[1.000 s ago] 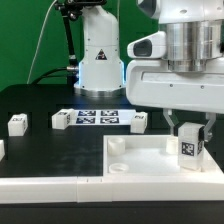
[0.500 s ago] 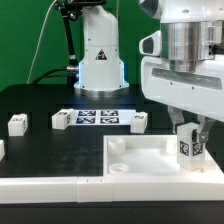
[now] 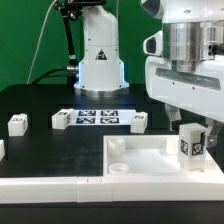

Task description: Assemble one leg

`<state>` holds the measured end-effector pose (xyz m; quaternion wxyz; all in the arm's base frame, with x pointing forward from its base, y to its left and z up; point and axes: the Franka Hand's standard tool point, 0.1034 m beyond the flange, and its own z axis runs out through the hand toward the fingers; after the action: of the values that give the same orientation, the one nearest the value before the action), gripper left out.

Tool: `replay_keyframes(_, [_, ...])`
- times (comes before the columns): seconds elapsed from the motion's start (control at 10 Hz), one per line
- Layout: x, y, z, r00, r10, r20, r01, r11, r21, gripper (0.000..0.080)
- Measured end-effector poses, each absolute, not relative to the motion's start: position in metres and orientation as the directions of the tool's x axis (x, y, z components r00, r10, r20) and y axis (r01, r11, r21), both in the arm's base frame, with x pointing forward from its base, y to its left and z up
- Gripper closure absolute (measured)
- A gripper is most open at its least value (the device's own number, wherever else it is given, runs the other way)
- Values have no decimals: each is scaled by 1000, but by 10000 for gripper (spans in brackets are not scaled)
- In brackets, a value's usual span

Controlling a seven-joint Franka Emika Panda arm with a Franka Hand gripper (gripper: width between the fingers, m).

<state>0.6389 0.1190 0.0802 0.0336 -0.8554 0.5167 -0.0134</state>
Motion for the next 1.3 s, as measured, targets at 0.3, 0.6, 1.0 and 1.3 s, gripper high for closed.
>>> replay_keyframes(0.3, [639,119,80,749,-662,15,-660,-748,-69,151])
replay_keyframes(0.6, [639,123,82,903,-429,38,-427,-903,-54,151])
replay_keyframes(1.0, [640,123,82,996,-67,62,-66,-998,-17,151])
replay_keyframes(1.3, [640,122,82,983,171,66,171,-985,2,160])
